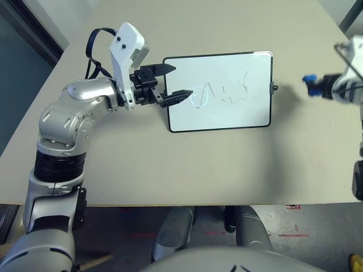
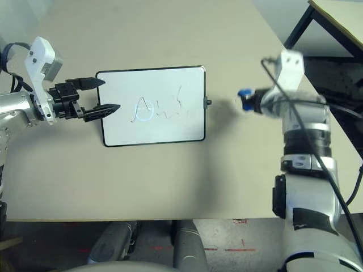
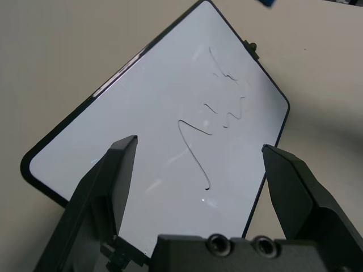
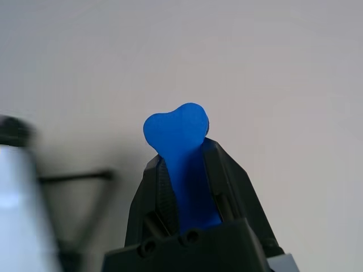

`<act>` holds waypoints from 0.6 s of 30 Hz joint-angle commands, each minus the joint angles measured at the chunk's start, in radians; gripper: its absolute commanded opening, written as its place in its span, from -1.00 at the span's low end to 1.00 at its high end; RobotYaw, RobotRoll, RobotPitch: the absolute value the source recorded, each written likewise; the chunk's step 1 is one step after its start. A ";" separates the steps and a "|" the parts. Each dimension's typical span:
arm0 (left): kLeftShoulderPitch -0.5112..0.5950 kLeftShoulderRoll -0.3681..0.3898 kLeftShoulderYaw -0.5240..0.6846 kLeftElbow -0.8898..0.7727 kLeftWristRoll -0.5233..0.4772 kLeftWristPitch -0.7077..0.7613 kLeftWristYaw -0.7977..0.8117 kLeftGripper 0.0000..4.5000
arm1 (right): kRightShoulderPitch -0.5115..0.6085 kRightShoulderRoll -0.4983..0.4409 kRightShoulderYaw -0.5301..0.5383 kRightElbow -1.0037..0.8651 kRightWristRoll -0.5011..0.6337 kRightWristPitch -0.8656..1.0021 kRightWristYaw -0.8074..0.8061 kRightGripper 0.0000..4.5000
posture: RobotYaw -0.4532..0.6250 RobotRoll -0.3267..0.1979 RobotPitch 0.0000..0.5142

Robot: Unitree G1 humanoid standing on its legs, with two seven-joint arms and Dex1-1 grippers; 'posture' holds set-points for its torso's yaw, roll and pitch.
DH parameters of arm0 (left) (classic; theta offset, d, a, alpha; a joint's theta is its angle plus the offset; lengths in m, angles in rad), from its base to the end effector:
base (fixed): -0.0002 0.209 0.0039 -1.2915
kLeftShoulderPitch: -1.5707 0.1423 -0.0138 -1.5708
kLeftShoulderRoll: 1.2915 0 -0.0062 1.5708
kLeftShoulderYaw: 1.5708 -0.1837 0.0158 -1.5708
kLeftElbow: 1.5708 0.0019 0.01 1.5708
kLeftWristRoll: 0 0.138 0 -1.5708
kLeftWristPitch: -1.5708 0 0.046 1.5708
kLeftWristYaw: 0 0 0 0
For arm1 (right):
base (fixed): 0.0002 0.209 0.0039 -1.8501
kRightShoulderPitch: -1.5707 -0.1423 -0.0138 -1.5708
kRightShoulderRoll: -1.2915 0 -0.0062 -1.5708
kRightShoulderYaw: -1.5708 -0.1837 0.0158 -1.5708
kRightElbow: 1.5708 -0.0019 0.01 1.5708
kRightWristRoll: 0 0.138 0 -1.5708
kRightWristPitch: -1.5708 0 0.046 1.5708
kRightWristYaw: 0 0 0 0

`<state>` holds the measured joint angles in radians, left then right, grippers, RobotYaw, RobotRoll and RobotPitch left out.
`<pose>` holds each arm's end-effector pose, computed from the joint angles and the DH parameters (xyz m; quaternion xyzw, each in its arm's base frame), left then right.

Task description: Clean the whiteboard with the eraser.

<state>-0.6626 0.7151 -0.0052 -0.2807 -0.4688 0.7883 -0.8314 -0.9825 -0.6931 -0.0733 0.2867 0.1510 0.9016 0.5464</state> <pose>0.2615 0.2064 0.2466 0.1752 0.0189 -0.4577 0.8715 0.3099 -0.2581 0.2739 -0.1265 0.1043 0.1135 0.9799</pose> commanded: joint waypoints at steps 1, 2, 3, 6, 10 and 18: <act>-0.008 0.013 -0.016 0.012 0.011 -0.013 -0.016 1.00 | 0.017 0.058 0.041 -0.161 0.052 0.087 0.024 -0.61 | 0.21 0.25 -0.44; -0.010 0.014 -0.018 0.017 0.013 -0.017 -0.018 1.00 | 0.022 0.082 0.057 -0.212 0.067 0.117 0.026 -0.61 | 0.20 0.25 -0.45; -0.012 0.015 -0.019 0.021 0.014 -0.020 -0.020 1.00 | 0.029 0.104 0.075 -0.259 0.080 0.143 0.029 -0.61 | 0.20 0.25 -0.45; -0.017 0.020 -0.027 0.038 0.023 -0.033 -0.028 1.00 | 0.057 0.176 0.145 -0.337 0.101 0.182 0.036 -0.61 | 0.20 0.25 -0.47; -0.021 0.028 -0.040 0.055 0.036 -0.049 -0.042 1.00 | 0.060 0.198 0.291 -0.315 0.035 0.073 0.066 -0.61 | 0.20 0.25 -0.49; -0.019 0.030 -0.042 0.067 0.057 -0.057 -0.059 1.00 | 0.007 0.259 0.423 -0.267 -0.040 -0.012 0.087 -0.62 | 0.20 0.25 -0.50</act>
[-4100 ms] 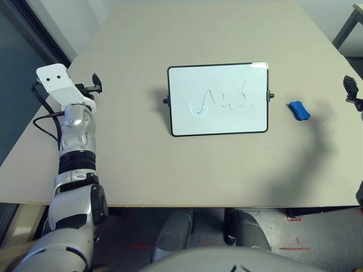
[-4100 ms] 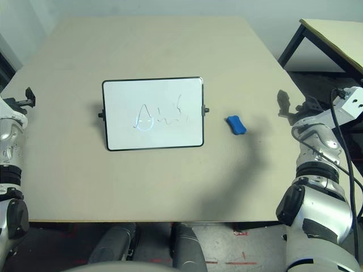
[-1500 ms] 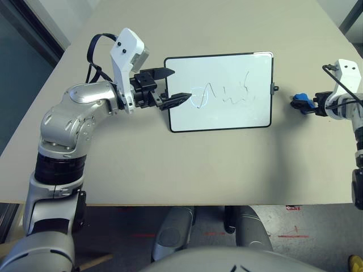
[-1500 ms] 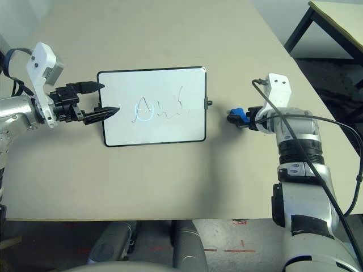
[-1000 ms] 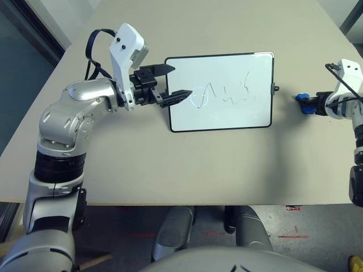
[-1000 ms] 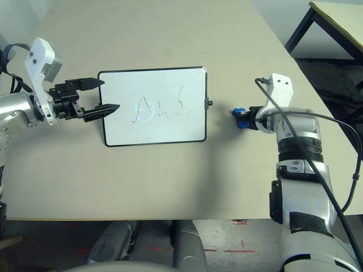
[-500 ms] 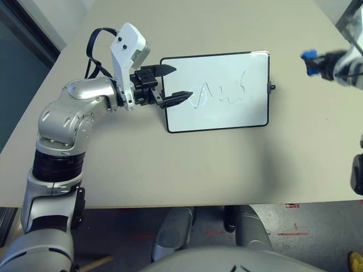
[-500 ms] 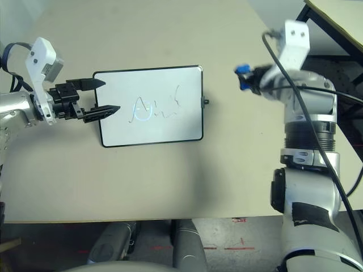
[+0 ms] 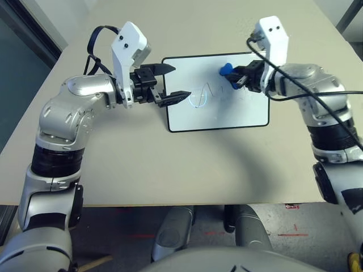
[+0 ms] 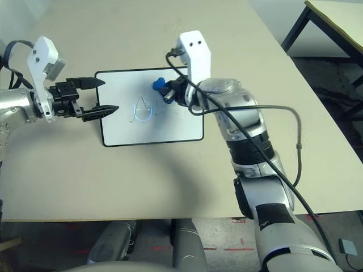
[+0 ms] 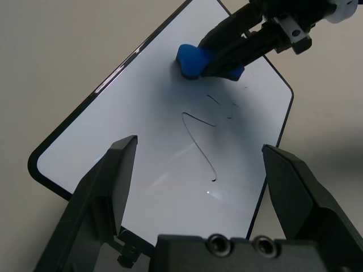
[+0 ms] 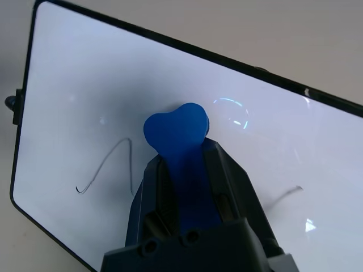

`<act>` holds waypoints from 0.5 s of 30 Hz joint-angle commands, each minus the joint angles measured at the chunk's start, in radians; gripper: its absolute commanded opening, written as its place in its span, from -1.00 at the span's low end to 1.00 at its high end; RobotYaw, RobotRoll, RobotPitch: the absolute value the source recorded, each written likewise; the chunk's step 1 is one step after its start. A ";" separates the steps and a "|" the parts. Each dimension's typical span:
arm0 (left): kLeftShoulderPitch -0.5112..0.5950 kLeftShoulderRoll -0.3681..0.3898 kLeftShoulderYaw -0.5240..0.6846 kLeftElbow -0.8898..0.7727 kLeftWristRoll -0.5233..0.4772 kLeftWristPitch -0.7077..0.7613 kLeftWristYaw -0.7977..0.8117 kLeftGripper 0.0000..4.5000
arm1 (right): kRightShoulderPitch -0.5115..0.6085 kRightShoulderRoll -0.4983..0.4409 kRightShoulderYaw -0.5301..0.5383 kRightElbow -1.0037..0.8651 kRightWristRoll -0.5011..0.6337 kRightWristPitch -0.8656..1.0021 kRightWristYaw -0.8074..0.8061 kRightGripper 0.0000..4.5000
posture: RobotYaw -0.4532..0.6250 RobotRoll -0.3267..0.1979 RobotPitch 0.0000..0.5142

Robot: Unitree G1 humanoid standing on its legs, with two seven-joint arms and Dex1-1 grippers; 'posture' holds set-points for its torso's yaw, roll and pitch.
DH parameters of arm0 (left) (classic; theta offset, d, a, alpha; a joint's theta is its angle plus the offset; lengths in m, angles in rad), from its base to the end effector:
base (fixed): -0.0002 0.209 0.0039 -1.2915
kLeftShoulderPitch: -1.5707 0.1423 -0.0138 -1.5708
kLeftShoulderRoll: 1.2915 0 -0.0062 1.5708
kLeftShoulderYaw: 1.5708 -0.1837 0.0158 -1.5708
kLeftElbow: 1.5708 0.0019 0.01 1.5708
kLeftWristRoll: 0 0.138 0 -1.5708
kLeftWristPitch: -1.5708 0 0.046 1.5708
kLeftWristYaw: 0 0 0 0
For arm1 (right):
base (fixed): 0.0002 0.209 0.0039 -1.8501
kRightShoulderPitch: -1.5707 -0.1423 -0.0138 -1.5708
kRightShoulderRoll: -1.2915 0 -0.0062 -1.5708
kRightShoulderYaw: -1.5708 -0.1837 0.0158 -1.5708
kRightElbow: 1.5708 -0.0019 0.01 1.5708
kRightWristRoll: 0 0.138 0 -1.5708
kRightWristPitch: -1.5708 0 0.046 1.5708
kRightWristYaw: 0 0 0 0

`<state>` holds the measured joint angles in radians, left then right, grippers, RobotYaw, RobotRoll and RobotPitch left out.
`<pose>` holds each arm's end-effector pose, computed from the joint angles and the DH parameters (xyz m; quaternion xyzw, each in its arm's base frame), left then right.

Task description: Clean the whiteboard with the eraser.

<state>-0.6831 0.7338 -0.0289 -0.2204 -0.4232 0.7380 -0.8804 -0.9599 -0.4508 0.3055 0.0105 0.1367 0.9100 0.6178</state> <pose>0.2681 0.2111 0.2477 0.1955 0.0253 -0.4581 0.8667 0.3080 -0.1268 0.2426 -0.2504 0.0948 0.3618 0.8930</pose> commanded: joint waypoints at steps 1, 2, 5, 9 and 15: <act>0.004 0.012 -0.018 0.006 0.013 -0.006 -0.011 1.00 | -0.021 0.025 0.065 0.010 -0.036 -0.029 0.022 -0.62 | 0.21 0.25 -0.50; 0.006 0.012 -0.018 0.006 0.015 -0.006 -0.012 1.00 | -0.025 0.033 0.083 0.009 -0.045 -0.033 0.027 -0.62 | 0.21 0.25 -0.50; 0.012 0.014 -0.018 0.003 0.017 -0.005 -0.014 1.00 | -0.030 0.057 0.130 0.001 -0.069 -0.036 0.043 -0.62 | 0.21 0.25 -0.50; 0.017 0.015 -0.017 -0.001 0.016 -0.003 -0.014 1.00 | -0.035 0.089 0.182 -0.016 -0.094 -0.032 0.066 -0.62 | 0.22 0.25 -0.47; 0.022 0.012 -0.018 -0.010 0.011 0.007 -0.009 1.00 | -0.034 0.122 0.258 0.006 -0.150 -0.079 0.094 -0.62 | 0.22 0.25 -0.44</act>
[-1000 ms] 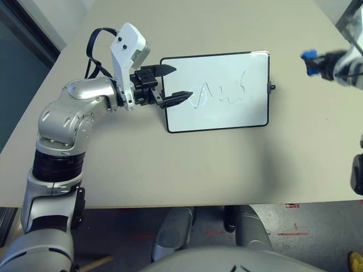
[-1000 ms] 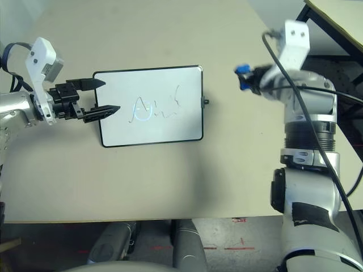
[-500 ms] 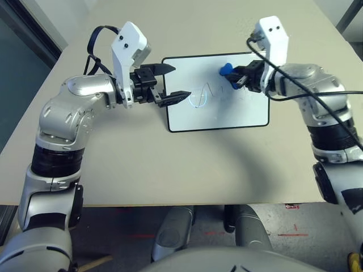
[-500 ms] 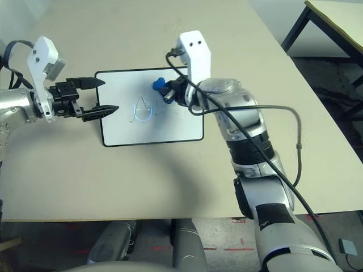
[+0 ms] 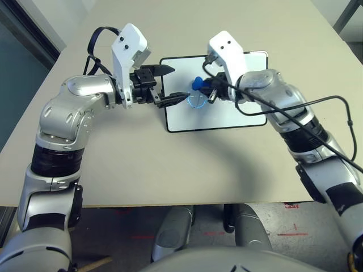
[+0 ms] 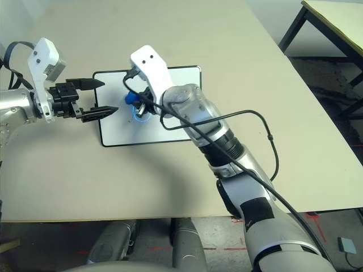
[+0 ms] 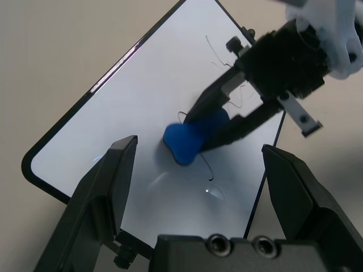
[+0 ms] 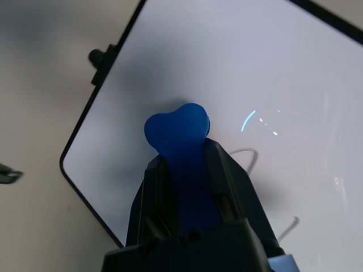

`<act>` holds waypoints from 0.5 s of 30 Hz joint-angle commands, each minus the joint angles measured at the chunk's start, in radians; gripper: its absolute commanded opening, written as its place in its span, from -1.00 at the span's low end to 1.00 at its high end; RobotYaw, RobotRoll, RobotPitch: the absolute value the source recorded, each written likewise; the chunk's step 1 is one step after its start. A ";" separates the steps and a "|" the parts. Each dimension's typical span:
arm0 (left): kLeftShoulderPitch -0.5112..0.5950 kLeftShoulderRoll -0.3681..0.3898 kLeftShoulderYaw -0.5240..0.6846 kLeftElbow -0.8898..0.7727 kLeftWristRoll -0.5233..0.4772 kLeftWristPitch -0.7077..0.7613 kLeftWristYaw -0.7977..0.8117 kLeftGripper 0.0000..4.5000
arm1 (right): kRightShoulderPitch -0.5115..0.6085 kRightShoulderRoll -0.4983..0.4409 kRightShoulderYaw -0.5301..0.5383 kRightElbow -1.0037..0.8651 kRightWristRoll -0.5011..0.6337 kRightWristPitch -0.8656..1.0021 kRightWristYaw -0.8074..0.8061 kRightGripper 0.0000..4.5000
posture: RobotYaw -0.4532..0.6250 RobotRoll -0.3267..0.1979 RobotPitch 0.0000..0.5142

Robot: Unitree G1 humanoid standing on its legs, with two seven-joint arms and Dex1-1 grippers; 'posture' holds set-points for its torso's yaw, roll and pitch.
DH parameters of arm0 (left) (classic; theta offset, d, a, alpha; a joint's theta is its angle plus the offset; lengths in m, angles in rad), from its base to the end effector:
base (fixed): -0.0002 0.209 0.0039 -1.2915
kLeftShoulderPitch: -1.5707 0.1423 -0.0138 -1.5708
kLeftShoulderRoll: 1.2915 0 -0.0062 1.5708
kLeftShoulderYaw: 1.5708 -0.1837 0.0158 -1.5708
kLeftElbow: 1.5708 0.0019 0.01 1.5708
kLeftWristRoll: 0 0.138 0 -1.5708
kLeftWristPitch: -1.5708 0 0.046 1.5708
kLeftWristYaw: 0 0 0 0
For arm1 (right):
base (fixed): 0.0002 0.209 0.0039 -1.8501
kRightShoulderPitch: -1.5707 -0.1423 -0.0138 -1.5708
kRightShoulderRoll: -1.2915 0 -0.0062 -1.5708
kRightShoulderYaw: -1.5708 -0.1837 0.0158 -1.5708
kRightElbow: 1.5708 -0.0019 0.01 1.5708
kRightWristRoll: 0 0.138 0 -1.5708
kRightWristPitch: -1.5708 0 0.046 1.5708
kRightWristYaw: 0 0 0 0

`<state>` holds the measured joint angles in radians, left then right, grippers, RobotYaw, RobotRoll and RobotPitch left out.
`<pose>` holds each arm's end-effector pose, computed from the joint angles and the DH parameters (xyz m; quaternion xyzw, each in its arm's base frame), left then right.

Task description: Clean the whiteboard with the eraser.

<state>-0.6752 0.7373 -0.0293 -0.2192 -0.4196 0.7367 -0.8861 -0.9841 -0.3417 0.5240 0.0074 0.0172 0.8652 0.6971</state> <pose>0.2679 0.2124 0.2460 0.1962 0.0302 -0.4581 0.8664 0.2991 -0.0709 0.2242 -0.3394 0.0978 0.4496 0.8204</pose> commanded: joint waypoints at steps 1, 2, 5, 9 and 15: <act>0.014 0.008 -0.019 -0.014 0.007 0.010 -0.002 1.00 | -0.005 0.013 0.049 0.027 -0.043 -0.056 0.017 -0.62 | 0.22 0.25 -0.44; 0.013 0.007 -0.019 -0.015 0.006 0.012 -0.001 1.00 | 0.001 0.013 0.054 0.042 -0.054 -0.075 0.020 -0.62 | 0.22 0.25 -0.44; 0.013 0.006 -0.019 -0.017 0.004 0.016 0.000 1.00 | 0.021 0.013 0.056 0.073 -0.071 -0.118 0.031 -0.62 | 0.22 0.25 -0.42; 0.009 0.006 -0.018 -0.017 0.002 0.019 -0.001 1.00 | 0.076 -0.003 0.053 0.112 -0.088 -0.205 0.046 -0.62 | 0.22 0.25 -0.40; 0.004 0.003 -0.021 -0.014 0.000 0.021 -0.004 1.00 | 0.136 -0.026 0.053 0.136 -0.118 -0.276 0.062 -0.62 | 0.21 0.25 -0.39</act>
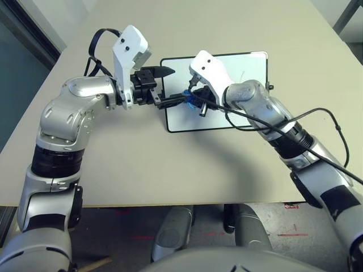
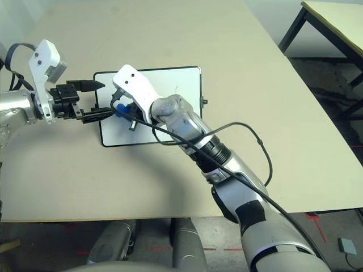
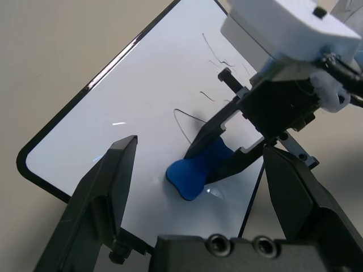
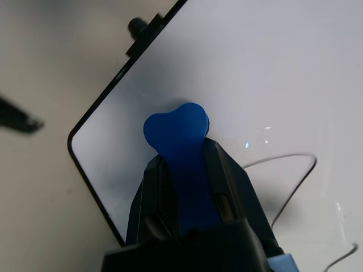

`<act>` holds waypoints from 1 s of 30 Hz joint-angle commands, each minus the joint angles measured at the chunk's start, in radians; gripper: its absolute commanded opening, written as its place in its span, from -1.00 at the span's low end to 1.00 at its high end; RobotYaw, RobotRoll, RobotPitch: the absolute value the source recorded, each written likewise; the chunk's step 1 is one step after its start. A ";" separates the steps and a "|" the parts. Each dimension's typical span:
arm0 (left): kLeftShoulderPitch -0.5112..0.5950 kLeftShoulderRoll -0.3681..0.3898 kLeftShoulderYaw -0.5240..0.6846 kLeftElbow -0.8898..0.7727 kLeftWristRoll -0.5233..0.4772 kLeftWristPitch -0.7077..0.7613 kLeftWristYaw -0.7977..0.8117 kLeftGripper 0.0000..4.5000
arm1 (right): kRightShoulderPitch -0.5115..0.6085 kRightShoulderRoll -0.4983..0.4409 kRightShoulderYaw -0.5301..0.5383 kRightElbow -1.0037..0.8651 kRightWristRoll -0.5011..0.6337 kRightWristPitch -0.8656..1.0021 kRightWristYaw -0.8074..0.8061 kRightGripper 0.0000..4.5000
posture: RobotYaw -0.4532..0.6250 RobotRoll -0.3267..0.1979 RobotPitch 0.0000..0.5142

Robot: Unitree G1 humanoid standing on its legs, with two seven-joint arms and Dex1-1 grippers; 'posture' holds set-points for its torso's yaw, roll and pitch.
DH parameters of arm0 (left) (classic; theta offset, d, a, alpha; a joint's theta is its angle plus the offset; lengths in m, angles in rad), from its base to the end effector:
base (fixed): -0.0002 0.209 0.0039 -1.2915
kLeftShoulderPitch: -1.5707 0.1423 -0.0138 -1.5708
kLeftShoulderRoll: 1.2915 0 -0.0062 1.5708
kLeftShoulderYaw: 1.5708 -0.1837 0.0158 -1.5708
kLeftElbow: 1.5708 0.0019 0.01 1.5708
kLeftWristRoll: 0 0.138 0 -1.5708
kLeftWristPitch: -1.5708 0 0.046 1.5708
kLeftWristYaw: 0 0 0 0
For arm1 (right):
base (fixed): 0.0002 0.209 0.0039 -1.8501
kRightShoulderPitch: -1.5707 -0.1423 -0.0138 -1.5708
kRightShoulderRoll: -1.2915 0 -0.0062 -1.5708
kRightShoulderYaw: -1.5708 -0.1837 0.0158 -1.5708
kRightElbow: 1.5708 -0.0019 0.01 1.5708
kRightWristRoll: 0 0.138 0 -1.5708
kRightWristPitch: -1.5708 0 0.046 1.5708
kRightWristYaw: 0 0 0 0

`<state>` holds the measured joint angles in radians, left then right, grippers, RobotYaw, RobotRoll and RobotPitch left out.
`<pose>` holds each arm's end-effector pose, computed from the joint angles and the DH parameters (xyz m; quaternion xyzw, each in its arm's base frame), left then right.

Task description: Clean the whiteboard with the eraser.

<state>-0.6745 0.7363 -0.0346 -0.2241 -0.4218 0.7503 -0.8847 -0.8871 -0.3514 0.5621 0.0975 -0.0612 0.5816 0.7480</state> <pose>0.2677 0.2112 0.2449 0.1943 0.0363 -0.4600 0.8656 0.3038 -0.0759 0.1925 -0.3749 0.0661 0.4867 0.7863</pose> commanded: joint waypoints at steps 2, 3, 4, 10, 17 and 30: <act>0.000 0.003 -0.018 -0.006 0.002 0.007 -0.006 1.00 | 0.047 -0.018 0.016 0.047 -0.047 0.006 0.015 -0.62 | 0.20 0.25 -0.38; -0.002 0.002 -0.019 -0.004 0.003 0.006 -0.007 1.00 | 0.050 -0.018 0.016 0.050 -0.052 0.005 0.016 -0.62 | 0.20 0.25 -0.38; -0.004 0.001 -0.020 -0.002 0.002 0.007 -0.007 1.00 | 0.051 -0.019 0.015 0.055 -0.058 0.002 0.017 -0.62 | 0.20 0.25 -0.38; -0.009 -0.003 -0.021 -0.004 0.001 0.012 -0.003 1.00 | 0.016 -0.017 -0.014 0.108 -0.081 -0.018 -0.001 -0.62 | 0.20 0.25 -0.38; -0.007 -0.007 -0.018 -0.019 -0.004 0.027 0.005 1.00 | -0.112 -0.027 -0.102 0.211 -0.087 -0.036 -0.060 -0.62 | 0.20 0.25 -0.38; -0.016 -0.018 -0.022 -0.026 -0.008 0.041 0.012 1.00 | -0.060 -0.018 -0.117 0.135 -0.119 0.013 -0.034 -0.62 | 0.19 0.25 -0.37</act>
<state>-0.6847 0.7200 -0.0455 -0.2338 -0.4254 0.7820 -0.8694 -0.9904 -0.3710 0.4067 0.2104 -0.1638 0.5495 0.6950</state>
